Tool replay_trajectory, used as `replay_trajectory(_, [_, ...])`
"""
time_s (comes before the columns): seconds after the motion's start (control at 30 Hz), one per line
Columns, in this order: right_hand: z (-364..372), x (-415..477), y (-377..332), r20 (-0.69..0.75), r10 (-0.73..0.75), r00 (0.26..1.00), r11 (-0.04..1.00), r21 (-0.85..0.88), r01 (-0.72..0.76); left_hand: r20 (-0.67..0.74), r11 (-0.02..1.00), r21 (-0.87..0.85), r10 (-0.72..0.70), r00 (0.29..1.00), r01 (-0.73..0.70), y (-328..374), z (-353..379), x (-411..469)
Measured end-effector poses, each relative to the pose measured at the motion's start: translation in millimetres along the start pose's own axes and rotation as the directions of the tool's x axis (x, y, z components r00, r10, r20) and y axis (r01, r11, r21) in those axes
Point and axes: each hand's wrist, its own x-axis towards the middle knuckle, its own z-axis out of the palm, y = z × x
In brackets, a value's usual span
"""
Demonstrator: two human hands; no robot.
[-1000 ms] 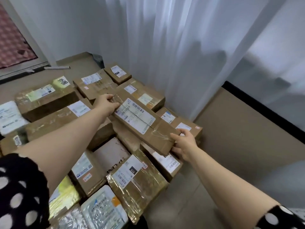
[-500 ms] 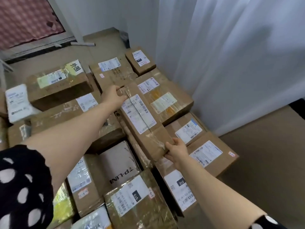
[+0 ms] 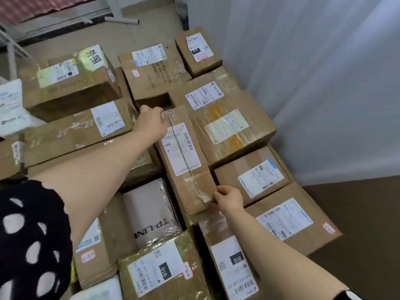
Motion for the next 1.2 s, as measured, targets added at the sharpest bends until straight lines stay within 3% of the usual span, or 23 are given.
replay_trajectory(0.13, [3, 17, 12, -0.002, -0.033, 0.999, 0.995, -0.091, 0.033, 0.049, 0.991, 0.135, -0.002, 0.999, -0.005, -5, 22, 16])
replay_trajectory(0.27, [4, 23, 13, -0.005, -0.061, 0.998, 0.985, -0.161, 0.060, 0.101, 0.914, 0.406, -0.018, 0.995, -0.025, -6, 41, 26])
replay_trajectory(0.47, [-3, 12, 8, -0.008, -0.155, 0.988, 0.927, -0.346, 0.143, 0.227, 0.846, 0.530, -0.074, 0.971, -0.059, -6, 59, 32])
replay_trajectory(0.7, [9, 13, 4, 0.004, -0.228, 0.974, 0.817, -0.544, 0.193, 0.257, 0.786, 0.611, -0.087, 0.962, -0.092, -14, 72, 39])
replay_trajectory(0.93, [20, 12, 17, 0.010, -0.304, 0.953, 0.578, -0.793, 0.193, 0.281, 0.768, 0.629, -0.081, 0.956, -0.120, -20, 79, 41])
replay_trajectory(1.2, [29, 5, 26, 0.062, -0.355, 0.933, 0.473, -0.849, 0.237, 0.293, 0.761, 0.629, -0.040, 0.955, -0.161, -24, 89, 38])
